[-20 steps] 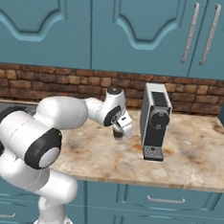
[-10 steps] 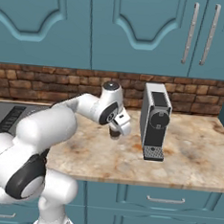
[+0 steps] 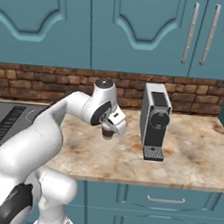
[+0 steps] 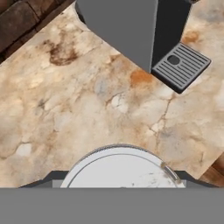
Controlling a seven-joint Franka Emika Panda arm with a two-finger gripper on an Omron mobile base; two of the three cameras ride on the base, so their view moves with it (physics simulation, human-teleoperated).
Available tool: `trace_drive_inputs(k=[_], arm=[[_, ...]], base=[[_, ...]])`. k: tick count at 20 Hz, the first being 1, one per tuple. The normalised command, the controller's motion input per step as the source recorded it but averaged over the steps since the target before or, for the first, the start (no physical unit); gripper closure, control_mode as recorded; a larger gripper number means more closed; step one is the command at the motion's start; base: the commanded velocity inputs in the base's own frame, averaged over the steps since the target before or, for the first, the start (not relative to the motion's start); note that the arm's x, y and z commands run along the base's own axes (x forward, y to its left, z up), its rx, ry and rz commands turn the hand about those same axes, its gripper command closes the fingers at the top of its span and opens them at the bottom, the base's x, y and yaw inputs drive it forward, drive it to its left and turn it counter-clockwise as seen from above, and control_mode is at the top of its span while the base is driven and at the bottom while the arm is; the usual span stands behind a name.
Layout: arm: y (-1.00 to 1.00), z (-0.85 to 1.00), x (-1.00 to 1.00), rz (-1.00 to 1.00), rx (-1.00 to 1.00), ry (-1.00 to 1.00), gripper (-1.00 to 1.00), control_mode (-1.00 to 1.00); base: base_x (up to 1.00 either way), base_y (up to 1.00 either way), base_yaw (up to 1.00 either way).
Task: Move the drinks to the dining counter.
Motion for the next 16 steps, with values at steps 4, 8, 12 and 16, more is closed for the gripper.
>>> trace_drive_inputs(k=[4,8,12,16], arm=[[0.24,0.36,-0.32,0.2,0.0,0.0,1.0,-1.0],[0.31,0.23,-0.39,0.18,-0.04,0.0,1.0,-1.0],[0.34,0.21,-0.42,0.09,-0.07,-0.01,1.0,-1.0],[0.26,0.31,-0.35,0.03,-0.06,-0.05,1.0,-1.0]], base=[[0.0,0.0,0.0],[0.0,0.0,0.0],[0.0,0.0,0.0],[0.0,0.0,0.0]])
